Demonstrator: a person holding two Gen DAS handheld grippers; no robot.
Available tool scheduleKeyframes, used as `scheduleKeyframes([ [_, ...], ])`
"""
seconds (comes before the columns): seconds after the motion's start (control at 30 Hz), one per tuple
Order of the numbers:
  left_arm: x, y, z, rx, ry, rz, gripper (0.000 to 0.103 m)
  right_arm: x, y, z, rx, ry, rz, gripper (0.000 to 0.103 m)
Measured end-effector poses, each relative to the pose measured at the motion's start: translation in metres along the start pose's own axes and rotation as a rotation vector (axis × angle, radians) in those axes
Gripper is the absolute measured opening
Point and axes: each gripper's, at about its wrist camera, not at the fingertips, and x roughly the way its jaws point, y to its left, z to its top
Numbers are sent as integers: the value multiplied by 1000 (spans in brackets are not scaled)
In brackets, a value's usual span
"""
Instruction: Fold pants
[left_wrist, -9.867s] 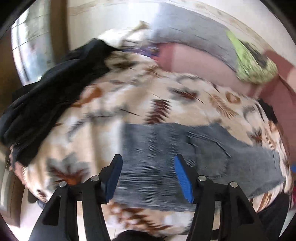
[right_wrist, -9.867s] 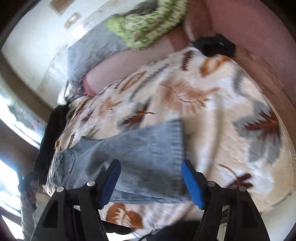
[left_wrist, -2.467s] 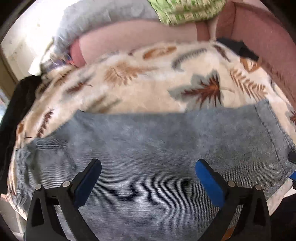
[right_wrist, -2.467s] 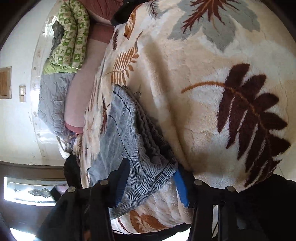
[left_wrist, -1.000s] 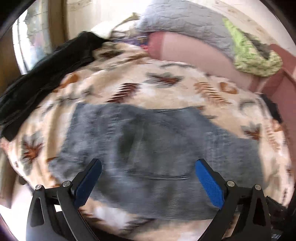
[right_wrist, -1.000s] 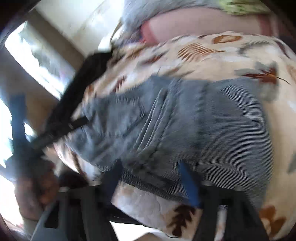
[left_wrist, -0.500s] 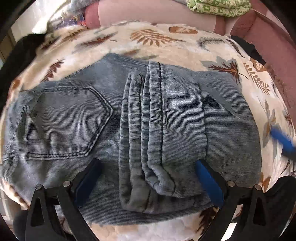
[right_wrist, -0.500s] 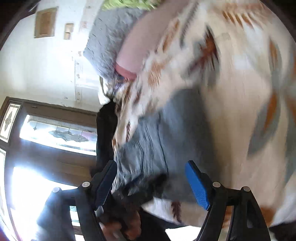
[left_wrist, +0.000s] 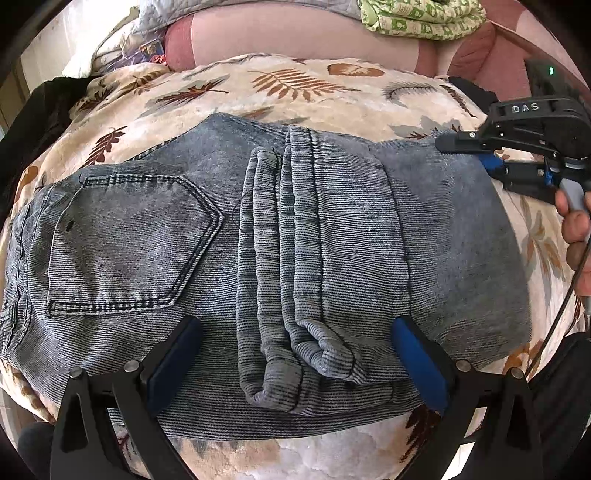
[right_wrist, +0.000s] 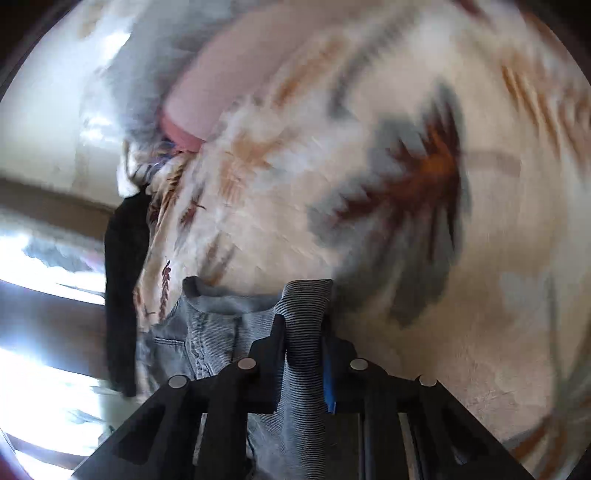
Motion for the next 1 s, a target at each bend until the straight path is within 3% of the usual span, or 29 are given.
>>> scheduleKeyframes([
  [0.03, 0, -1, -1, 2, -4, 4, 102, 18, -1, -3, -31, 53, -64, 21],
  [0.07, 1, 0, 2, 3, -4, 5, 102, 26, -9, -5, -24, 72, -59, 22],
  [0.1, 3, 0, 4, 4, 0, 6, 102, 20, -13, -5, -8, 46, -28, 22],
  [0.13, 2, 1, 6, 2, 6, 0, 102, 13, -16, -6, 12, 33, -8, 29],
  [0.23, -6, 5, 12, -13, 5, -28, 102, -28, -8, -15, 10, -56, 2, 36],
  [0.37, -38, 14, 28, -56, -112, -55, 102, -56, 5, -51, 60, -36, 225, 36],
  [0.43, -42, 19, 35, -85, -139, -69, 102, -42, -3, -74, 120, 18, 253, 44],
  [0.47, -36, 20, 37, -95, -124, -72, 102, -22, -9, -85, 129, 95, 230, 44],
  [0.5, -25, 19, 38, -96, -85, -64, 102, -1, -21, -96, 157, 150, 200, 37],
  [0.53, -4, 16, 37, -79, -3, -32, 102, 1, -29, -101, 188, 120, 215, 29],
  [0.57, 19, 12, 32, -40, 99, 19, 103, -2, -31, -100, 208, 124, 235, 29],
  [0.6, 14, 6, 29, 0, 27, 45, 103, -8, -28, -94, 208, 141, 242, 34],
  [0.63, 6, 2, 28, 21, 9, 68, 102, -17, -23, -87, 187, 117, 247, 44],
  [0.67, 1, -1, 29, 31, 3, 72, 103, -24, -19, -79, 162, 89, 237, 47],
  [0.73, -21, -6, 33, 33, -77, 49, 102, -36, -14, -59, 143, 41, 224, 50],
  [0.83, -32, -15, 33, 68, -132, 30, 102, -34, -13, -24, 170, 10, 301, 50],
  [0.9, -11, -18, 29, 82, -57, 29, 102, -21, -9, -8, 167, 16, 317, 50],
  [0.97, 17, -16, 20, 81, 37, 44, 103, 1, -24, 3, 185, 60, 280, 55],
  [1.0, 15, -11, 17, 52, -7, 22, 103, 21, -36, 5, 236, 103, 242, 52],
])
